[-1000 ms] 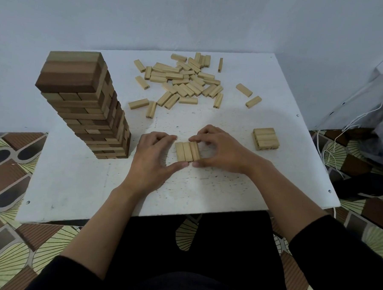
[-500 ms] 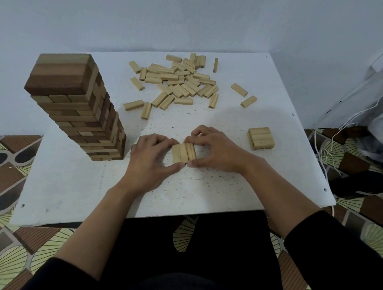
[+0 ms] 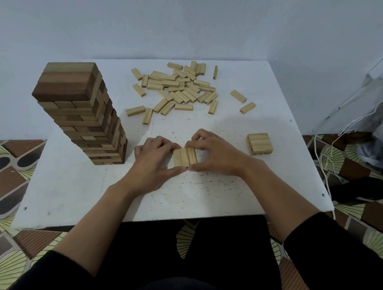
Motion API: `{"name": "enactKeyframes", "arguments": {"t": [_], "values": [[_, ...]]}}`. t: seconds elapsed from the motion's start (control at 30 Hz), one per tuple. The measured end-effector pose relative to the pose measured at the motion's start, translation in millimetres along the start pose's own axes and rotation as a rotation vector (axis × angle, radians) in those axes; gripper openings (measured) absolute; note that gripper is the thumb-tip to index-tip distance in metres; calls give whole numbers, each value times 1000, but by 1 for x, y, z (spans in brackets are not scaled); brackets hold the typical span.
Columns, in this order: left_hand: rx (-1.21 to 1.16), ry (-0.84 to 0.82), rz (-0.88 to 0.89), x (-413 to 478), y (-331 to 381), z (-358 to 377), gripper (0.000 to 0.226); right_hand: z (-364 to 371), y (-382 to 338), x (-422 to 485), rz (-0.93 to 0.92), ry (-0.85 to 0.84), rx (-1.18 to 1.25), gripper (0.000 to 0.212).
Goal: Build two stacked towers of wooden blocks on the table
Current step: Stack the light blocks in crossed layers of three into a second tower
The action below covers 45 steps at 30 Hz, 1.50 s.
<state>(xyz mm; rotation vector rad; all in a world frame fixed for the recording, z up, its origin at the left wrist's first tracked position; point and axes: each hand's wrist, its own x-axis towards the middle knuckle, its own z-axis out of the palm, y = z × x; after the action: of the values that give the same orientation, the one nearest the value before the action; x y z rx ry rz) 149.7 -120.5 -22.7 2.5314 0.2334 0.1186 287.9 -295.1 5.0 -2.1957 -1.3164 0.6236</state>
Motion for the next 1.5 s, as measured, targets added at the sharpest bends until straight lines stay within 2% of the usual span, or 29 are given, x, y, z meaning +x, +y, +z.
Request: {"name": "enactKeyframes", "arguments": {"t": [0.13,0.4,0.63,0.87,1.03,1.5], "values": [[-95,9,18,2,7,-5,56,-7,-1,-7,-4,16,87,51],[-121,25,158,29,33,-12,53,-33,11,-29,-30,159,32,50],[-114,71,241,69,79,7,56,-77,43,-57,47,249,17,56],[-162,38,228,100,108,41,54,-102,79,-81,101,229,8,62],[-183,14,209,109,118,58,52,-107,101,-86,109,190,-2,58],[-202,70,150,114,120,85,51,-101,137,-86,127,129,2,57]]}}
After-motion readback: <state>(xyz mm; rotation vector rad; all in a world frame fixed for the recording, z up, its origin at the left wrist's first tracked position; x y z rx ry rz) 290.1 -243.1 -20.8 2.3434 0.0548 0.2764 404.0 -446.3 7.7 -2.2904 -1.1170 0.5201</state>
